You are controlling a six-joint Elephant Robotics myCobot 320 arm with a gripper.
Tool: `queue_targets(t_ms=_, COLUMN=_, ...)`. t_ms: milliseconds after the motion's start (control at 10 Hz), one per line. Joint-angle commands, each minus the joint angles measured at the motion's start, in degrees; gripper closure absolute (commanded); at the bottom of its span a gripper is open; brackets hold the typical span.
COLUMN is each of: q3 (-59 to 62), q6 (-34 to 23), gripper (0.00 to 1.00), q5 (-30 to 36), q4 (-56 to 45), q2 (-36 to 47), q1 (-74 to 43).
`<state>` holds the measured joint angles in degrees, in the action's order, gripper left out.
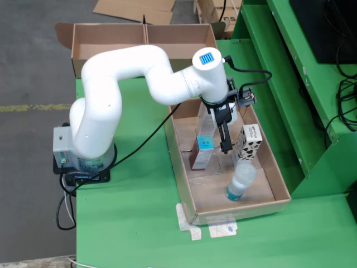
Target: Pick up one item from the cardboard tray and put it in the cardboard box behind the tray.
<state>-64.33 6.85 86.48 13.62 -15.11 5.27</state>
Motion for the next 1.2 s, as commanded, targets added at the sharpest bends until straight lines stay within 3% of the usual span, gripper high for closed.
queue_targets(t_ms=0, q3=1.66, q6=-0.25, gripper=0.0, q5=0.71, q4=0.46, q2=0.21, q1=-0.25)
queue_targets(t_ms=1100, q3=-20.04, q6=1.64, gripper=0.0, q5=-1.3, q4=12.24, q2=7.66, q1=3.7)
